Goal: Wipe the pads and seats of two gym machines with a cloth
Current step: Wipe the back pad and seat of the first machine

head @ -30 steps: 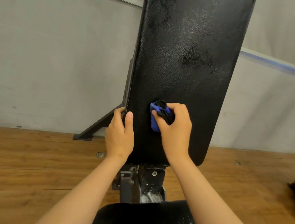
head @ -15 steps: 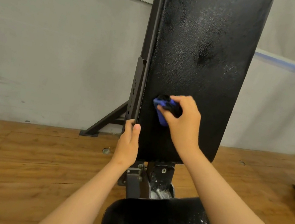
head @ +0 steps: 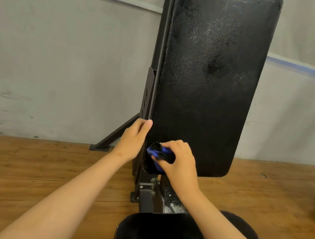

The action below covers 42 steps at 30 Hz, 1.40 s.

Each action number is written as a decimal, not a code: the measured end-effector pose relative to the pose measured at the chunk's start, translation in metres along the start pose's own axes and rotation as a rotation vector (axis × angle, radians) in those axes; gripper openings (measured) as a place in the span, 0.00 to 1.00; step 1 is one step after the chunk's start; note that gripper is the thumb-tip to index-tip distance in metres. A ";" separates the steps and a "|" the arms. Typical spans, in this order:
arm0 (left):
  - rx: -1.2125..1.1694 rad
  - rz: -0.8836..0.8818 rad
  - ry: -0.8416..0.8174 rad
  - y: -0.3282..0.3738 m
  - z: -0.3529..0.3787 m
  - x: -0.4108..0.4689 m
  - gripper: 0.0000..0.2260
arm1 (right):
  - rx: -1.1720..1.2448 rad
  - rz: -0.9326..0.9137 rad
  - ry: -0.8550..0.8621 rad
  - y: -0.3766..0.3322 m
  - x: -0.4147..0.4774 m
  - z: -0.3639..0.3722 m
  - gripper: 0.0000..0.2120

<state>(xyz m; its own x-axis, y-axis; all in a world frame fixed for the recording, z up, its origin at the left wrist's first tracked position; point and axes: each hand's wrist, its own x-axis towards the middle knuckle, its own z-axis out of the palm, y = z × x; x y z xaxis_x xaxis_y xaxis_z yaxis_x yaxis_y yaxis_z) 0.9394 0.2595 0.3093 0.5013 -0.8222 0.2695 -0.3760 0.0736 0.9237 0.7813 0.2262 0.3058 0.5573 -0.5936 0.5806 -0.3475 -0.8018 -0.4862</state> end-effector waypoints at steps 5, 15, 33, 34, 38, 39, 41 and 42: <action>0.007 0.031 0.022 0.033 0.010 0.024 0.34 | 0.076 0.159 0.182 0.005 0.011 -0.018 0.11; -0.004 -0.014 -0.058 0.041 0.006 0.019 0.37 | 0.106 0.169 0.137 -0.018 0.004 0.021 0.12; -0.108 0.012 0.272 0.035 0.035 0.009 0.43 | 0.063 0.177 0.134 0.017 0.002 -0.010 0.11; -0.093 0.017 0.285 0.030 0.036 0.011 0.45 | 0.062 0.169 0.139 0.022 0.002 -0.014 0.11; -0.062 0.048 0.328 0.030 0.038 0.008 0.45 | 0.165 0.276 0.304 0.055 0.006 -0.050 0.09; -0.053 0.057 0.335 0.031 0.039 0.006 0.45 | 0.194 0.316 0.353 0.062 0.009 -0.060 0.09; -0.023 0.054 0.351 0.030 0.041 0.006 0.46 | 0.219 0.400 0.429 0.073 0.016 -0.074 0.09; -0.008 0.049 0.359 0.028 0.041 0.006 0.46 | 0.225 0.429 0.458 0.075 0.018 -0.075 0.09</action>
<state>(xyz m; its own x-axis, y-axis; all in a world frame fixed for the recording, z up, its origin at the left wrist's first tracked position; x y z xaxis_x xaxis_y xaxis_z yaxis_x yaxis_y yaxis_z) 0.8997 0.2333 0.3254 0.7250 -0.5670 0.3909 -0.4010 0.1139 0.9090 0.7085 0.1503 0.3291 0.0108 -0.8661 0.4998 -0.2738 -0.4833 -0.8316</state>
